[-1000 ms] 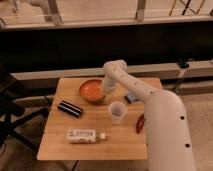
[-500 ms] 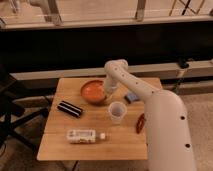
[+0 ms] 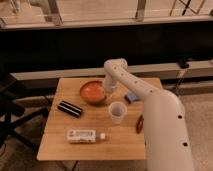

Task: Drag the ceramic bowl in a circle

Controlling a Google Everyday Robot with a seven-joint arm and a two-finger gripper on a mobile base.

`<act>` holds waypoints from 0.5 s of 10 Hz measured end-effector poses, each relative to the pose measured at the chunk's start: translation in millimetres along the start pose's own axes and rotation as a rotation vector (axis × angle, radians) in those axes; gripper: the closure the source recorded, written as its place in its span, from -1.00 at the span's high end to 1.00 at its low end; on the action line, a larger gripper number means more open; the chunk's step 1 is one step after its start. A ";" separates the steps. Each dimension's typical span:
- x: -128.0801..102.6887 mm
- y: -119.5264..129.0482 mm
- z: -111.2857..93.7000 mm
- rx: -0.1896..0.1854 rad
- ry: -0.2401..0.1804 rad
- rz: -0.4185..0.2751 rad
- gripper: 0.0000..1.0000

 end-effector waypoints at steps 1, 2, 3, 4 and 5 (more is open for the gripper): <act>-1.3 1.5 -0.9 -0.010 0.000 -0.011 -0.99; -5.5 -1.0 -1.1 -0.019 0.001 -0.024 -0.99; -12.4 -7.7 -0.1 -0.028 0.001 -0.038 -0.99; -18.7 -15.2 2.3 -0.031 -0.002 -0.040 -0.99; -22.1 -19.7 2.4 -0.032 -0.004 -0.038 -0.99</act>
